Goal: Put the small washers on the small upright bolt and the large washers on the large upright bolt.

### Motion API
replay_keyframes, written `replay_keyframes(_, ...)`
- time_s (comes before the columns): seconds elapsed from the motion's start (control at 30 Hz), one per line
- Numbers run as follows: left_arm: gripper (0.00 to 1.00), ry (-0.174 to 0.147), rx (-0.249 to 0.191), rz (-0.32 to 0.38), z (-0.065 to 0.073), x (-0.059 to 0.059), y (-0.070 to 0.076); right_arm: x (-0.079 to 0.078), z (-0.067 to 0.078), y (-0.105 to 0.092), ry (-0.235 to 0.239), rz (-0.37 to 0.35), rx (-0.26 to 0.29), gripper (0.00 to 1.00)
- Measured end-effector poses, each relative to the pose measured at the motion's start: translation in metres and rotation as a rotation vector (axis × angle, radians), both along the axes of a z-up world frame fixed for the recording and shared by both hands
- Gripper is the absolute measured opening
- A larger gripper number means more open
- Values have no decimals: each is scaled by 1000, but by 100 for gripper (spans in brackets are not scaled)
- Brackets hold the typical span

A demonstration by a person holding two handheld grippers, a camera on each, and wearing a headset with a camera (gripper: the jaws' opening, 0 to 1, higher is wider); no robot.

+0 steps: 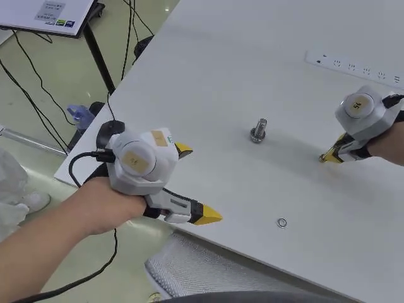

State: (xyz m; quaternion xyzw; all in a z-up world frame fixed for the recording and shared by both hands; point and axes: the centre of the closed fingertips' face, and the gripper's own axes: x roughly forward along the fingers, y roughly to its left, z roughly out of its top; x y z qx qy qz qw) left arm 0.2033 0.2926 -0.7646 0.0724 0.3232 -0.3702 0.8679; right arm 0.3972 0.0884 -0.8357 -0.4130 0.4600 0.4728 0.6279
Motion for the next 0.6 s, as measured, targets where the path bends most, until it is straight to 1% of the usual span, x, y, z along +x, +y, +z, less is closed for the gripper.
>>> replay_keyframes(0.13,84,-1,7,-2,1,-1,1,-2,9,0,-14,9,9,20)
replay_keyframes(0.2,84,-5,8,-3,2,-1,0,1,11,-1,-21,14,12,20)
replay_keyframes(0.37,84,-13,17,-5,4,0,1,-4,20,-4,-35,19,17,20)
replay_keyframes(0.6,84,-13,18,-4,6,-1,1,-13,24,-10,-35,21,5,20)
